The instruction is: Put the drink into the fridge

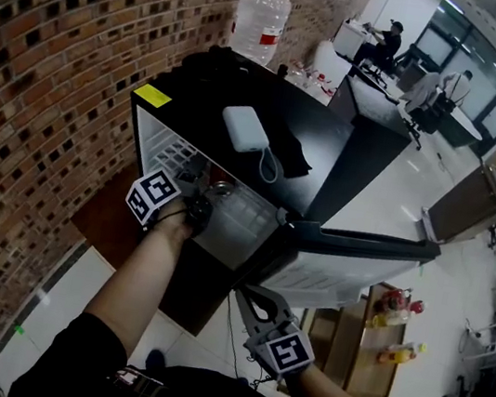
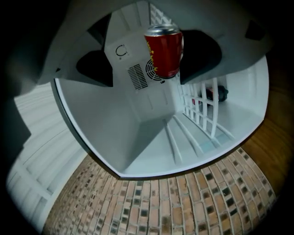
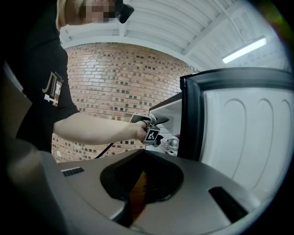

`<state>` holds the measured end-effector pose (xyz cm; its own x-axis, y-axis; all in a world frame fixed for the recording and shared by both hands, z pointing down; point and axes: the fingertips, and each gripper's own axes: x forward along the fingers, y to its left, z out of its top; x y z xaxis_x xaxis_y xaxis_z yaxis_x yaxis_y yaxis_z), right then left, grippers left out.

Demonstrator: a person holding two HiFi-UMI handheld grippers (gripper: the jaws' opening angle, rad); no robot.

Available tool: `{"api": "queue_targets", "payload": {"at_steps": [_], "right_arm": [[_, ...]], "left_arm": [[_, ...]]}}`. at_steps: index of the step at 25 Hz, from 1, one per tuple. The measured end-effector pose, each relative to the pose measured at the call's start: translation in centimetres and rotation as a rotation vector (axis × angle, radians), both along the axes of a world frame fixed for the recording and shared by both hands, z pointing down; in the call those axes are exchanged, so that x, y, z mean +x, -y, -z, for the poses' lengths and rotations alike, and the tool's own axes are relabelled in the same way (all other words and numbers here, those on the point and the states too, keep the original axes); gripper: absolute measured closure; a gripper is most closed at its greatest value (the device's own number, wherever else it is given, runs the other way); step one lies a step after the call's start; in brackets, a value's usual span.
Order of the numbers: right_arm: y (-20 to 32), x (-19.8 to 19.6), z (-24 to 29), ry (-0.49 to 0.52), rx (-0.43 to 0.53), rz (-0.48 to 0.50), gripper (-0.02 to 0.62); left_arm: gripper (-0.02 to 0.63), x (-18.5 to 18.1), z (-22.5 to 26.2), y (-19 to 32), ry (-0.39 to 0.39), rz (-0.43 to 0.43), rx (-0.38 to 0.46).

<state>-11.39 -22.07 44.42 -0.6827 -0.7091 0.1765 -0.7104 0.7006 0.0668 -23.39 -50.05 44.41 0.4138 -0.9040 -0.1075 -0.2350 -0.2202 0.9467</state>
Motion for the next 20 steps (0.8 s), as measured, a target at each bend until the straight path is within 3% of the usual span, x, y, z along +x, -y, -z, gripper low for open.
{"api": "queue_targets", "payload": {"at_steps": [6,12,20], "right_arm": [[-0.4,0.5,0.0,0.006,0.000,-0.002,0.578],[-1.4,1.6,0.1,0.008,0.005,0.001,0.578],[-3.0,3.9,0.5,0.020,0.012,-0.015,0.578]], "left_arm": [[0.169,-0.5,-1.0,-3.3,0.033,-0.060,0.039],[0.296,-0.6,-1.1,-8.8,0.142,-0.114,0.144],[0.412,-1.1,-2.2,-15.9,0.264,-0.138,0.203]]}}
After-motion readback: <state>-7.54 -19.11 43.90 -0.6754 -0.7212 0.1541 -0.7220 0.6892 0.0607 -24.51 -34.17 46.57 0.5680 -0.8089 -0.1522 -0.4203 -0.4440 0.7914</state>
